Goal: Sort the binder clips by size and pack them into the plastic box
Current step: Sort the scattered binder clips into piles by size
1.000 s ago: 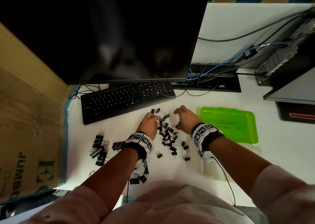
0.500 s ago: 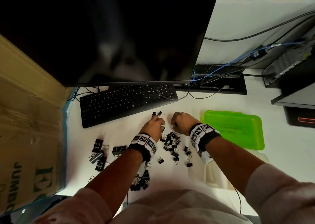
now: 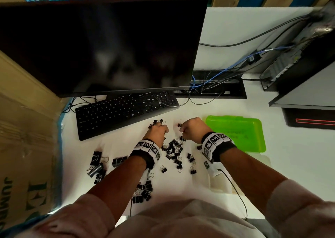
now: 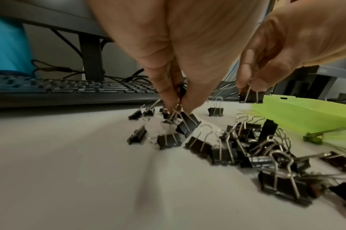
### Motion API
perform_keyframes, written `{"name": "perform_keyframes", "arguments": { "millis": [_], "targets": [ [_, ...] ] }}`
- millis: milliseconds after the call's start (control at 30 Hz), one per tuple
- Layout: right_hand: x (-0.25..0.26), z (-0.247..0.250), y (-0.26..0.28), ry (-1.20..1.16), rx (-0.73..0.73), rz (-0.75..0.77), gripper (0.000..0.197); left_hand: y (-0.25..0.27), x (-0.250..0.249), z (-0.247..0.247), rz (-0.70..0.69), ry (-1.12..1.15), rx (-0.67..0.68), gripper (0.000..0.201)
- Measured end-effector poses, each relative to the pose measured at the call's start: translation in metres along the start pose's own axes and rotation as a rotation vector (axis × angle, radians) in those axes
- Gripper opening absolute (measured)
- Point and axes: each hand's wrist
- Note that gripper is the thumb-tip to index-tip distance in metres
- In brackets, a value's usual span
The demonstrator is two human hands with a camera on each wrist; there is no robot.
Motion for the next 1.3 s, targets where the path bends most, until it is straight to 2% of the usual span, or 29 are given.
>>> {"name": "perform_keyframes", "arguments": {
  "millis": [100,233,333,467,567,667,900,1133,1233,1300],
  "targets": [
    [0.001,0.003,0.015,-0.067,-0.026,0.013,0.022,0.005,-0.001,0.004,-0.059,0.061,-0.033,0.031],
    [0.0,0.004,0.033,-0.092,-0.038,0.057,0.021,0.016,0.0,0.008,-0.103,0.207,-0.157,0.028],
    [0.003,-0.007,0.048,-0.152,0.006,0.093,0.027,0.036,-0.004,0.012,-0.129,0.245,-0.161,0.027],
    [0.006,-0.038,0.075,-0.272,0.108,0.095,0.036,0.072,-0.012,0.0,-0.163,0.336,-0.117,0.021],
    [0.003,-0.063,0.089,-0.268,0.205,0.074,0.044,0.09,-0.013,-0.02,-0.113,0.43,-0.048,0.019],
    [0.001,-0.076,0.095,-0.24,0.24,0.061,0.047,0.095,-0.011,-0.032,-0.042,0.531,0.029,0.019],
    [0.003,-0.086,0.105,-0.224,0.299,0.051,0.055,0.111,-0.008,-0.06,0.048,0.496,0.086,0.02],
    [0.005,-0.09,0.105,-0.23,0.318,0.138,0.053,0.125,-0.012,-0.063,0.049,0.46,0.204,0.05],
    [0.004,-0.086,0.103,-0.241,0.312,0.148,0.056,0.131,-0.006,-0.058,-0.003,0.497,0.22,0.061],
    [0.003,-0.081,0.1,-0.172,0.284,0.162,0.044,0.135,0.0,-0.055,-0.039,0.496,0.213,0.074]
  ]
}}
Point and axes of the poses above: each hand's wrist, its own y-axis away from the middle knuckle, its own z-axis out of the back of the hand, x = y × z, and after that the axes turned 2 degrees about x, right-handed
